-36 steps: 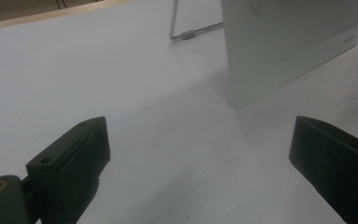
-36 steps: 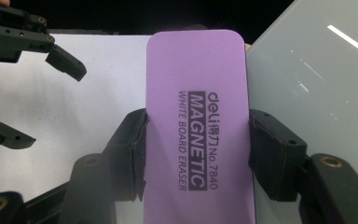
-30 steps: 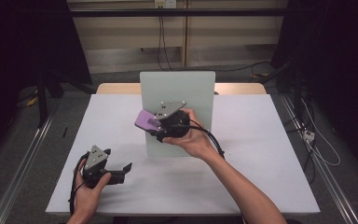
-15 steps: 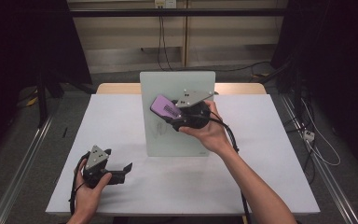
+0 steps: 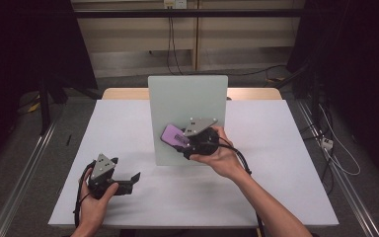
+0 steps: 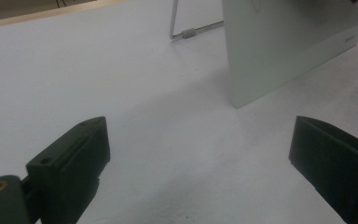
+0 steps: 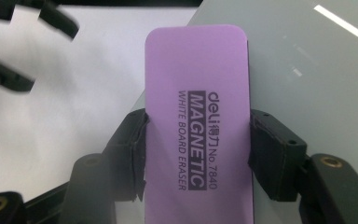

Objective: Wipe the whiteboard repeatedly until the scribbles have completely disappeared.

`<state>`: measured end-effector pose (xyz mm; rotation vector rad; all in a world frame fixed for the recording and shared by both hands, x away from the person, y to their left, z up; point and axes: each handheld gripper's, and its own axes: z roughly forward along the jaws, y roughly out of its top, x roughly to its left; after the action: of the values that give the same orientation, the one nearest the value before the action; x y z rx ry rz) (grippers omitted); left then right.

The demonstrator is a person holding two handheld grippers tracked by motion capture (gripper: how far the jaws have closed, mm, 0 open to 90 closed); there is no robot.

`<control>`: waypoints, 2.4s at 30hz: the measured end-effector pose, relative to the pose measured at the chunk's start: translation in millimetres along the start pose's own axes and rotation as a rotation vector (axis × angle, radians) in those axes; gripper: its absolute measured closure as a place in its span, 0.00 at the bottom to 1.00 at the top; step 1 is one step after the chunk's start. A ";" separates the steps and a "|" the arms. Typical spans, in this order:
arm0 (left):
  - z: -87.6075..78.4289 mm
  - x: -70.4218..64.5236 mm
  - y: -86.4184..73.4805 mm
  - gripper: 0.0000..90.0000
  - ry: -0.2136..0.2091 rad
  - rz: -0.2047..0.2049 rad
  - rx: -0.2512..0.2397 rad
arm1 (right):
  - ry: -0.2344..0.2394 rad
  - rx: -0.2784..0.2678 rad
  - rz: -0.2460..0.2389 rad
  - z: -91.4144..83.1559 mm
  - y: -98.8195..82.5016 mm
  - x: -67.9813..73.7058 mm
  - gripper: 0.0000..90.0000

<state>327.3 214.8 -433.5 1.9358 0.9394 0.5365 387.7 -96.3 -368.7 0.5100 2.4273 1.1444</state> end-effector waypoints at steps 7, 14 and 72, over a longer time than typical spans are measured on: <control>0.5 -0.8 0.1 0.06 -0.002 -0.001 0.001 | 0.034 0.029 0.016 10.3 -12.0 9.3 0.46; 0.6 -0.4 0.0 0.06 -0.002 -0.003 0.001 | 0.076 0.079 0.016 24.0 -22.0 20.5 0.46; -0.4 0.5 -0.2 0.06 0.001 -0.007 -0.001 | 0.011 -0.023 0.057 13.5 0.7 8.5 0.46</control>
<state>327.2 215.4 -433.5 1.9309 0.9464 0.5337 387.4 -83.2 -377.7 0.5709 2.4198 1.1999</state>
